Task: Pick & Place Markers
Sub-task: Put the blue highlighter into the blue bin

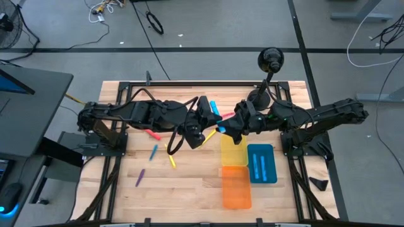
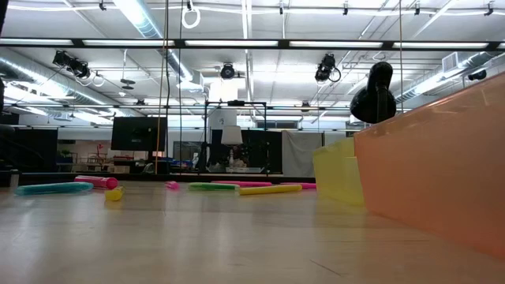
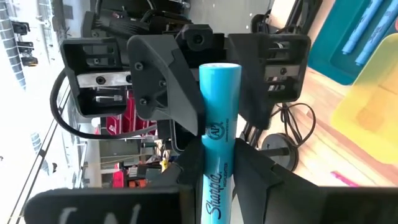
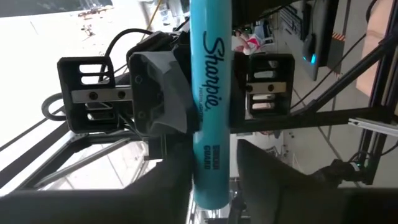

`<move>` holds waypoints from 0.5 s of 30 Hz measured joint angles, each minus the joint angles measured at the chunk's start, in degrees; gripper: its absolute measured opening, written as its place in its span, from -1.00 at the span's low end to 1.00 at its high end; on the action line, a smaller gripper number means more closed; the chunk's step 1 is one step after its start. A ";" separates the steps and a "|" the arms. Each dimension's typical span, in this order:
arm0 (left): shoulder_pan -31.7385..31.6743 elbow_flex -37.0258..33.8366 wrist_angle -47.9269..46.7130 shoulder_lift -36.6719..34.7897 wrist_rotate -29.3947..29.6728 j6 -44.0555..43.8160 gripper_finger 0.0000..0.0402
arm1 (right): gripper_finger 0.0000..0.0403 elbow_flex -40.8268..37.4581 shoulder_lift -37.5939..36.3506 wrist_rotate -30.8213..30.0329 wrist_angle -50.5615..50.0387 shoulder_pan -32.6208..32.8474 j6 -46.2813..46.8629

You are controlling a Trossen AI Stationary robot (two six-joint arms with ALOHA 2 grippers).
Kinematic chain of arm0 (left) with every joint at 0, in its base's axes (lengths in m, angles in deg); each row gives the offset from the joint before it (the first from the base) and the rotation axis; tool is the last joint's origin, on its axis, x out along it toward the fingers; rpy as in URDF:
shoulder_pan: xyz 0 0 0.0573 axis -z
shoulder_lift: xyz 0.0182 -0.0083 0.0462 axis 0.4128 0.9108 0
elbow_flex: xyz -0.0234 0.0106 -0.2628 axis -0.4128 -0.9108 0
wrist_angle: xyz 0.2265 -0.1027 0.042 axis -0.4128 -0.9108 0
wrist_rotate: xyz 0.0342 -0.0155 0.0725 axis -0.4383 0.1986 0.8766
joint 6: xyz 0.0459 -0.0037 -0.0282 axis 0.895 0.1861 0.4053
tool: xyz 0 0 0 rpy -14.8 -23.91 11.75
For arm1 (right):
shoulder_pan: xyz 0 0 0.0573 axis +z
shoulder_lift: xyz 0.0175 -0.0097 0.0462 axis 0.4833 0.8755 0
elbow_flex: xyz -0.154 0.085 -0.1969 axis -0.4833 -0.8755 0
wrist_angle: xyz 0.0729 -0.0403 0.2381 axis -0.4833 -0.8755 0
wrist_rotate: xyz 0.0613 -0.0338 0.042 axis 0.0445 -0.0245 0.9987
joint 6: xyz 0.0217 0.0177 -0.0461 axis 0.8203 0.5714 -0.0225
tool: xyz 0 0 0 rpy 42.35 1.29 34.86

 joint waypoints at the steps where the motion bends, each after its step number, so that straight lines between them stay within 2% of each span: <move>1: 0.00 0.00 -0.15 0.00 -0.01 0.00 -0.67 | -0.46 0.00 0.00 0.01 -0.02 0.00 -0.08; 6: -0.02 0.00 -1.31 0.00 -0.04 -0.08 -0.64 | -0.68 0.00 -0.02 0.01 -0.39 -0.02 -1.16; 11: -0.02 0.00 -1.91 -0.06 0.23 -0.04 -0.35 | -0.72 0.00 0.00 0.01 -0.29 -0.02 -1.05; 15: -0.01 0.00 -2.70 -0.07 2.61 -0.27 -0.14 | -0.71 0.00 0.00 0.01 -0.23 -0.02 -0.85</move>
